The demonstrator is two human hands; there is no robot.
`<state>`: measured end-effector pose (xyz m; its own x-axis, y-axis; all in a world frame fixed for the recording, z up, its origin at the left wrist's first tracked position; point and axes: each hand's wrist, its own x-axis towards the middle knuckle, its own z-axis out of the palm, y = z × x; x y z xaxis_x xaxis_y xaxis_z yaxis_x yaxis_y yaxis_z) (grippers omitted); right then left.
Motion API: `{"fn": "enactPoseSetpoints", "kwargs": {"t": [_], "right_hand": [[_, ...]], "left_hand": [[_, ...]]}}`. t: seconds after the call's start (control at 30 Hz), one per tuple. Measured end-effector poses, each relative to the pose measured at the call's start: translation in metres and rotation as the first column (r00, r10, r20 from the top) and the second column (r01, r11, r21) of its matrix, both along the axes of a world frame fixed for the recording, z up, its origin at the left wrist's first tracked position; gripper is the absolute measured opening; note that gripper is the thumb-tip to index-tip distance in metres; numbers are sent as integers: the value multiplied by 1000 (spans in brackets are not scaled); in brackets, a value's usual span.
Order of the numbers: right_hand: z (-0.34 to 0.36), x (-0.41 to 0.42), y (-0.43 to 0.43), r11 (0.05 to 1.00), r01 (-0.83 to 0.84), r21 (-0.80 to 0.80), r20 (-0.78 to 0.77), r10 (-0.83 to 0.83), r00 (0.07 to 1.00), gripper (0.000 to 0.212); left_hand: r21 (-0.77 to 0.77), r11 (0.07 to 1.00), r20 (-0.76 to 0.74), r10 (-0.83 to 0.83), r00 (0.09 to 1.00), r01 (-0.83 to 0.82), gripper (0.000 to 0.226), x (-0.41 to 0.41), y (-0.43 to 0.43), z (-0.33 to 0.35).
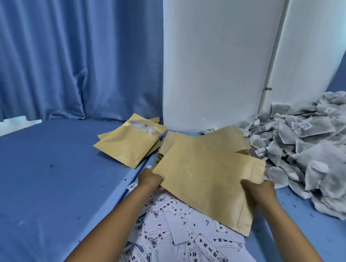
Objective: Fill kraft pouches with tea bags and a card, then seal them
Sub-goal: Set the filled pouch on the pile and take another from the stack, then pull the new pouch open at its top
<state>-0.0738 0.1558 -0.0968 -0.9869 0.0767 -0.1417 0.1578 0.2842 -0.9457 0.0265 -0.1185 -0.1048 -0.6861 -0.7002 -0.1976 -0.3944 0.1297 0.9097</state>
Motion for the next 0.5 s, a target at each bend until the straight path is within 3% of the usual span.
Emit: {"fn": "enactPoseSetpoints", "kwargs": {"t": [0.03,0.07,0.1,0.13,0.17,0.2,0.27,0.3,0.33,0.4,0.5], "right_hand": [[-2,-1,6,985,-78,-154,57,87,995,50],[-6,-2,10,956,-130,-264,71,153,986,40],[-10,-3,12,927,-163,-337,58,193,979,33],[-11,-2,12,891,-199,-407,28,231,973,28],[-11,-1,11,838,-245,-488,-7,276,961,23],[-10,2,10,767,-288,-573,-40,325,945,20],[-12,9,6,622,-309,-719,-58,389,919,18],[-16,13,4,584,-294,-757,-47,401,915,18],[-20,15,4,561,-279,-779,-32,409,912,20],[-29,17,9,533,-262,-805,6,449,893,27],[-38,18,24,507,-190,-841,141,542,828,23]], "left_hand": [[-188,982,101,-10,995,29,28,3,3,0],[-474,875,235,14,972,102,31,4,7,1],[-748,636,324,104,940,188,34,4,15,5],[-896,380,303,150,941,228,34,5,27,13],[-950,196,266,106,958,242,30,6,43,21],[-966,115,233,-20,972,233,23,7,64,27],[-948,196,184,-307,934,251,18,11,106,39],[-928,243,169,-406,898,284,25,10,126,41],[-925,234,161,-470,868,298,31,8,145,40],[-911,214,196,-526,828,351,37,1,176,37],[-770,307,368,-501,783,559,43,-17,201,20]]}}
